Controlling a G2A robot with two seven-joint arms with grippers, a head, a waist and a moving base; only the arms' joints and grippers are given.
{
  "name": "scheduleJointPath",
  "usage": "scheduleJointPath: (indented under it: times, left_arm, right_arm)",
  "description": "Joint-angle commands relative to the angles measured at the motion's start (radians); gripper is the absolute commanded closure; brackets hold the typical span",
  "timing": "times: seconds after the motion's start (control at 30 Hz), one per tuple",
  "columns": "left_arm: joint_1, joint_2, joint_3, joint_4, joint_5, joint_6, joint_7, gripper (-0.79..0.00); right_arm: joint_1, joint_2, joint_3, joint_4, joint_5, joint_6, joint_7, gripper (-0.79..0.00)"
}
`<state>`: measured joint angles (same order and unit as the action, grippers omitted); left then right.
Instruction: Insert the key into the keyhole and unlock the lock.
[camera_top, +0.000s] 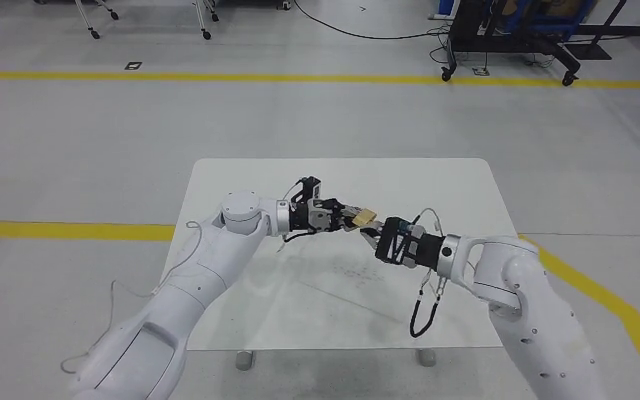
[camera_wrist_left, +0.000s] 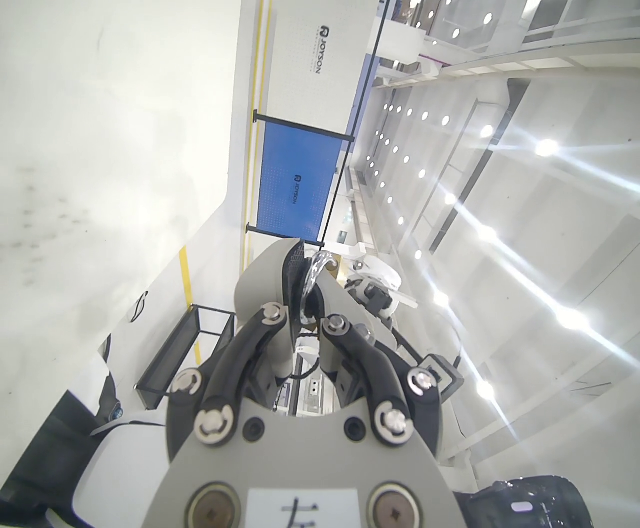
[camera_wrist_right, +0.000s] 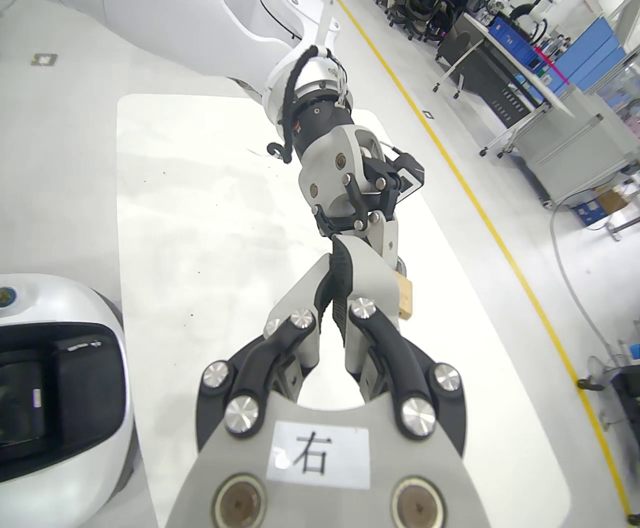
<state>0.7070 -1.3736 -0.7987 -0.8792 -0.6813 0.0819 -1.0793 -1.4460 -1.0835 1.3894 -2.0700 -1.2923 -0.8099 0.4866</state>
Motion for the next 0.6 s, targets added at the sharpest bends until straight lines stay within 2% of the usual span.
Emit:
scheduleJointPath:
  times: [0.0, 0.13, 0.23, 0.57]
  left_arm:
    - [0.007, 0.003, -0.012, -0.010, -0.001, -0.003, 0.006, 0.000]
    - [0.018, 0.010, -0.029, -0.031, 0.012, -0.004, 0.005, 0.000]
    - [0.026, 0.014, -0.037, -0.047, 0.030, -0.013, 0.006, 0.000]
    - [0.047, 0.022, -0.059, -0.083, 0.059, -0.006, 0.004, 0.000]
  right_arm:
    - [-0.034, 0.004, 0.011, -0.069, -0.094, 0.018, -0.027, -0.357]
    - [-0.103, 0.013, 0.028, -0.143, -0.318, 0.068, -0.088, -0.354]
    - [-0.136, 0.016, 0.018, -0.148, -0.409, 0.109, -0.118, -0.342]
    - [-0.108, 0.011, -0.045, -0.087, -0.464, 0.173, -0.101, -0.296]
